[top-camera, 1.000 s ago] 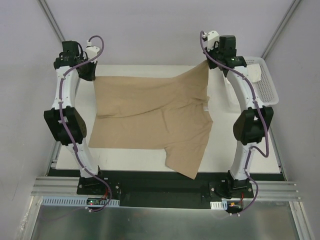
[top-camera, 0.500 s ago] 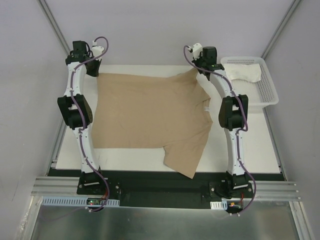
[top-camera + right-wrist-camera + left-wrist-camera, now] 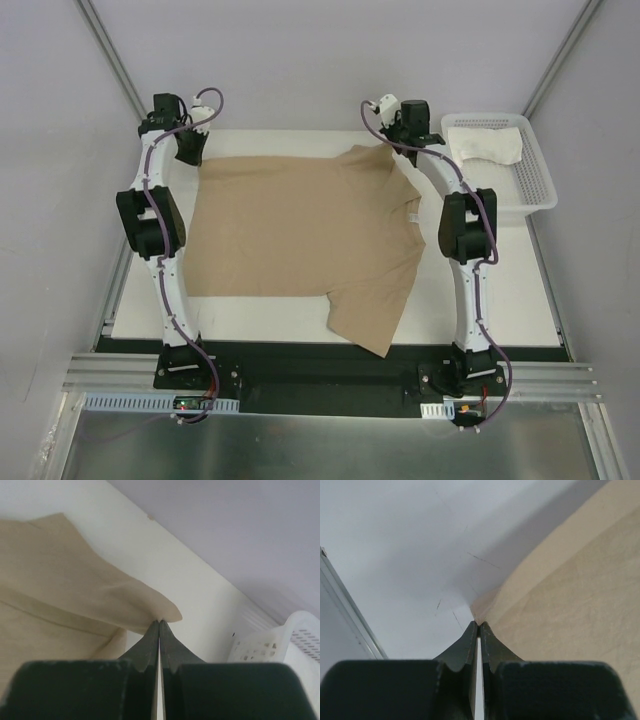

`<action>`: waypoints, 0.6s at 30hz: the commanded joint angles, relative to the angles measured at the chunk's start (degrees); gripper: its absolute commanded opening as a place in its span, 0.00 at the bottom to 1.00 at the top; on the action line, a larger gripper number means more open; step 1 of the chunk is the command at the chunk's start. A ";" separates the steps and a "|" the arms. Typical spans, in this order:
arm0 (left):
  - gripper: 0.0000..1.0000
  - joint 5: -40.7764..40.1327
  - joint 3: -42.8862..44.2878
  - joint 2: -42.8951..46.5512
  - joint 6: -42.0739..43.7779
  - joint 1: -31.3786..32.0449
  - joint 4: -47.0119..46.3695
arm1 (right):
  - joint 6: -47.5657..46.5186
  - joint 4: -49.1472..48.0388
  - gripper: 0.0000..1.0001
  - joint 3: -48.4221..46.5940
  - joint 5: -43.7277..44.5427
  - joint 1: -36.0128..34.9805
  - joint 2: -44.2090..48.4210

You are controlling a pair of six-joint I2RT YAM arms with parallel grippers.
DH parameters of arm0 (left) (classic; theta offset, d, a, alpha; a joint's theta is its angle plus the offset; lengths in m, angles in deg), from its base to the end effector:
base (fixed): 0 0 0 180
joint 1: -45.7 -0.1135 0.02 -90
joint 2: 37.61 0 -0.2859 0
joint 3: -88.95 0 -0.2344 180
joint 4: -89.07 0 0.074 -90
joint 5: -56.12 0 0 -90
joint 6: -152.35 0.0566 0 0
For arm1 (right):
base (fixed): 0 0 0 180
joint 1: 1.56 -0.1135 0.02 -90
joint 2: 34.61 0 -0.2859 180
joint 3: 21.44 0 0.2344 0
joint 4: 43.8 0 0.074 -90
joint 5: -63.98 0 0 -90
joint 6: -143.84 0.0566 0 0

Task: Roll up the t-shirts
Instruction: Fold the T-shirt at the center of the board.

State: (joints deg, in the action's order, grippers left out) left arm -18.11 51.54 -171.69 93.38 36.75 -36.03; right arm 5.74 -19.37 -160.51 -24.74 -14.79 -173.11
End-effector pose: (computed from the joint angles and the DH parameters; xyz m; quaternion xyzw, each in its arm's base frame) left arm 0.5351 0.0687 0.2606 0.2261 0.8929 0.0061 0.3893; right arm 0.5726 0.1333 0.2525 -0.4221 0.7239 -0.1724 0.5178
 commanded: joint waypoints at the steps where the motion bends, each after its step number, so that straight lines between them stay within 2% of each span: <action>1: 0.00 -0.30 -1.99 7.51 3.69 0.43 -0.26 | -0.24 1.29 0.00 4.26 -0.22 0.05 10.08; 6: 0.00 1.11 -6.38 10.41 8.17 0.43 -0.35 | 0.90 3.57 0.01 9.46 0.30 0.14 14.12; 18: 0.00 -0.47 -9.73 13.23 19.59 0.42 -0.44 | 4.68 10.60 0.01 16.58 -0.84 -0.74 22.57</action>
State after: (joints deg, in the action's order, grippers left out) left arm -17.98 43.13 -162.40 106.78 36.77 -36.49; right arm 8.43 -12.15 -145.10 -25.25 -15.01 -156.00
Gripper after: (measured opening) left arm 0.008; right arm 0.009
